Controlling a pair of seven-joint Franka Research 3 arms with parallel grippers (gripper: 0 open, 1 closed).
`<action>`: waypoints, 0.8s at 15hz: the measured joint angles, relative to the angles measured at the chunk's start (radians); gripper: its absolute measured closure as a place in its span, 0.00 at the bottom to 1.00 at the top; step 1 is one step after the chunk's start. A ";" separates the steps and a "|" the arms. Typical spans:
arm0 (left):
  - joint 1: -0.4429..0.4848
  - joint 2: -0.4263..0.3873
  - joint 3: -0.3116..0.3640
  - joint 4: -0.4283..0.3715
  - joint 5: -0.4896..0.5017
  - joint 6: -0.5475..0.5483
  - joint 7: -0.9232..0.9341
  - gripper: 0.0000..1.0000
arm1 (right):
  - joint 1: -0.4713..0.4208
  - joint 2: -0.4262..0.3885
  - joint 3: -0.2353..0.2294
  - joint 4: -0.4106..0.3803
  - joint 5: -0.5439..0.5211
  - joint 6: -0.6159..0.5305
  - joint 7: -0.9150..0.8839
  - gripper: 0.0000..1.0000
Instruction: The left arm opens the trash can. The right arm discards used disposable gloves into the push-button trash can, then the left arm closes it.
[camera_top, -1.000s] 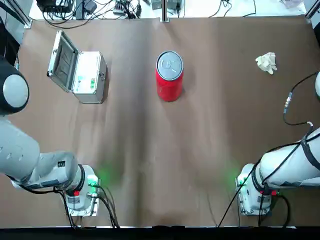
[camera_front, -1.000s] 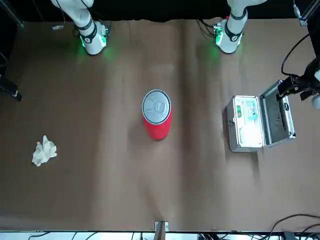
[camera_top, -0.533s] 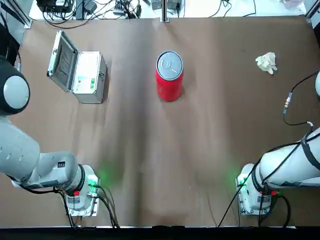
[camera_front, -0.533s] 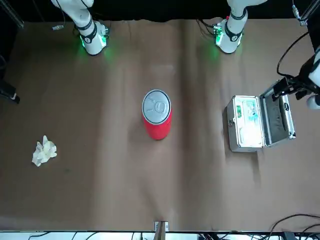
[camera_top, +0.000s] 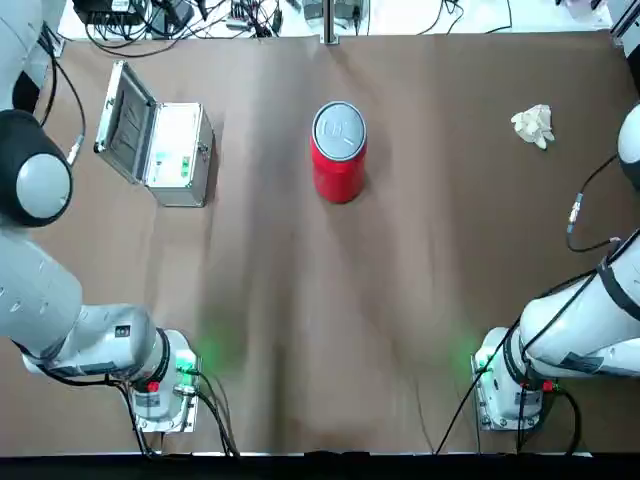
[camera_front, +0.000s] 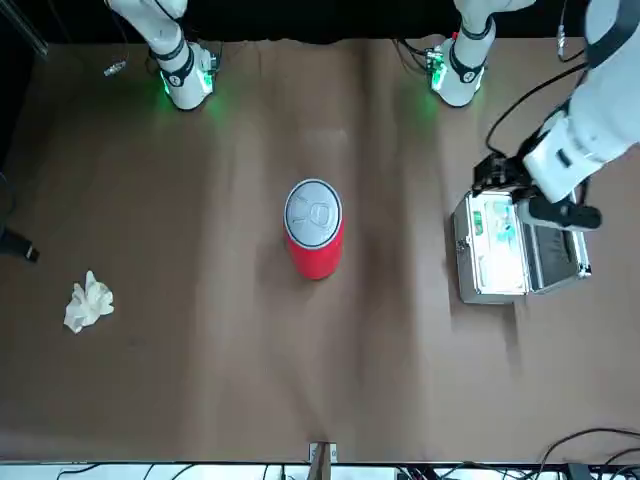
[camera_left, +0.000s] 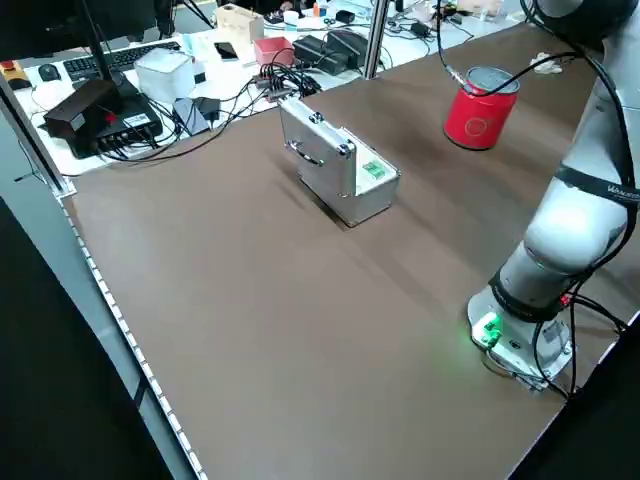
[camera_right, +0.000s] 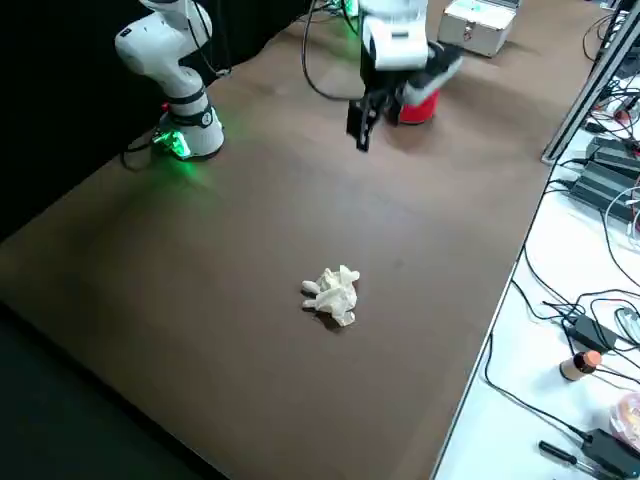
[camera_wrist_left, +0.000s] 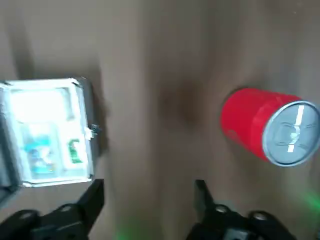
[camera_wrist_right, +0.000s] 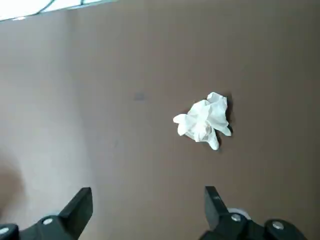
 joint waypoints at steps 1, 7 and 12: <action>-0.002 0.009 -0.020 0.000 -0.008 0.000 -0.041 0.33 | -0.015 0.019 0.000 -0.003 0.000 0.016 0.000 0.01; -0.162 0.084 -0.056 -0.002 -0.009 0.064 -0.253 0.94 | -0.086 0.112 -0.001 -0.164 0.000 0.329 0.032 0.01; -0.301 0.183 -0.055 -0.012 -0.009 0.223 -0.374 0.97 | -0.100 0.228 -0.006 -0.179 -0.004 0.407 0.138 0.01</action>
